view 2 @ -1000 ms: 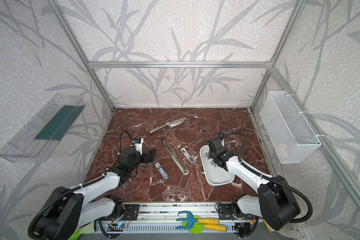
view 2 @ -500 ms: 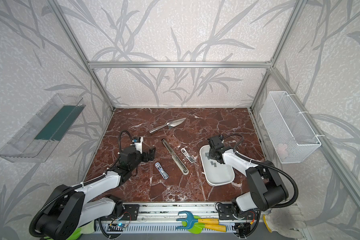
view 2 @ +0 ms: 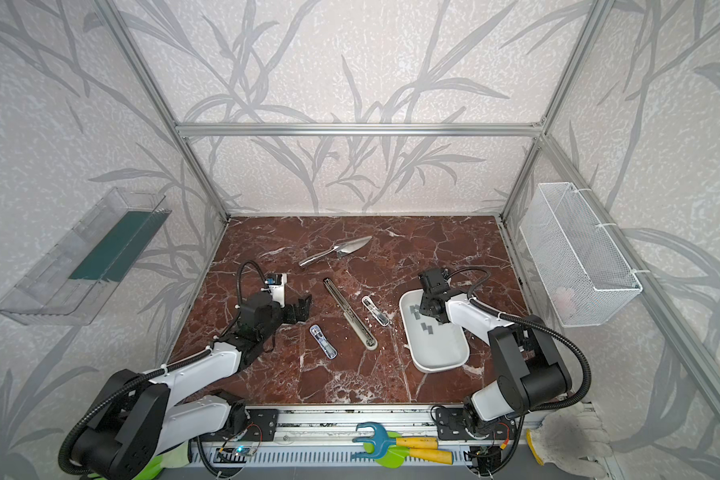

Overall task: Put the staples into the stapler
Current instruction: 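Lower the right gripper into the tray and close on a grey staple strip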

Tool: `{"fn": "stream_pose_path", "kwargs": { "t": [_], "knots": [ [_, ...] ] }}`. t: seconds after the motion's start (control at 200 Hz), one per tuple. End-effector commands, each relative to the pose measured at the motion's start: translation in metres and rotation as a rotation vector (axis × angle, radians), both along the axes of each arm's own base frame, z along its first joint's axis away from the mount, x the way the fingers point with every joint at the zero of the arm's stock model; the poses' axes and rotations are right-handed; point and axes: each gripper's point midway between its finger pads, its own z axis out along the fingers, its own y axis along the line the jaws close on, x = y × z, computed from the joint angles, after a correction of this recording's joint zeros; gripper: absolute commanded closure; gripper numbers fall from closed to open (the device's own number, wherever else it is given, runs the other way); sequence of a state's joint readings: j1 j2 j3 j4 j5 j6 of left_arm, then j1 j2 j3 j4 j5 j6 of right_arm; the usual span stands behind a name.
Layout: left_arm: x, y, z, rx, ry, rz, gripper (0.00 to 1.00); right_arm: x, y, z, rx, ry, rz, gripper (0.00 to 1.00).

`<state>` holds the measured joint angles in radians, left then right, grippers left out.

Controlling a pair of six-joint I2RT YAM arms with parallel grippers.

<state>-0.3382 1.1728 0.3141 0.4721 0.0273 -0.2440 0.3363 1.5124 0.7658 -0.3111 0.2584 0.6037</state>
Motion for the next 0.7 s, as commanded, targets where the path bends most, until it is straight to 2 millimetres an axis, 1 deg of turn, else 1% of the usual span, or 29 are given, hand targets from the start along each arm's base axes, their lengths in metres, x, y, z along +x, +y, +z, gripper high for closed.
{"fn": "stream_pose_path", "kwargs": {
  "t": [0.0, 0.24, 0.315, 0.4, 0.575, 0.695],
  "knots": [
    [0.004, -0.002, 0.010, -0.010, -0.033, -0.006, 0.01, 0.004, 0.004, -0.005, 0.034, 0.012, -0.006, 0.56],
    [0.003, -0.003, 0.011, -0.015, -0.039, -0.011, 0.01, 0.003, 0.012, -0.015, 0.071, 0.040, 0.008, 0.58],
    [0.003, -0.004, 0.011, -0.015, -0.038, -0.014, 0.01, 0.001, 0.015, -0.017, 0.090, 0.047, 0.015, 0.61],
    [0.003, -0.004, 0.012, -0.017, -0.041, -0.017, 0.01, -0.001, 0.018, -0.017, 0.109, 0.047, 0.019, 0.66],
    [0.001, -0.005, 0.012, -0.020, -0.041, -0.022, 0.01, -0.009, 0.025, -0.016, 0.115, 0.046, 0.045, 0.67],
    [0.000, -0.005, 0.012, -0.023, -0.045, -0.025, 0.01, -0.013, 0.022, -0.014, 0.088, 0.048, 0.044, 0.67]
  ]
}}
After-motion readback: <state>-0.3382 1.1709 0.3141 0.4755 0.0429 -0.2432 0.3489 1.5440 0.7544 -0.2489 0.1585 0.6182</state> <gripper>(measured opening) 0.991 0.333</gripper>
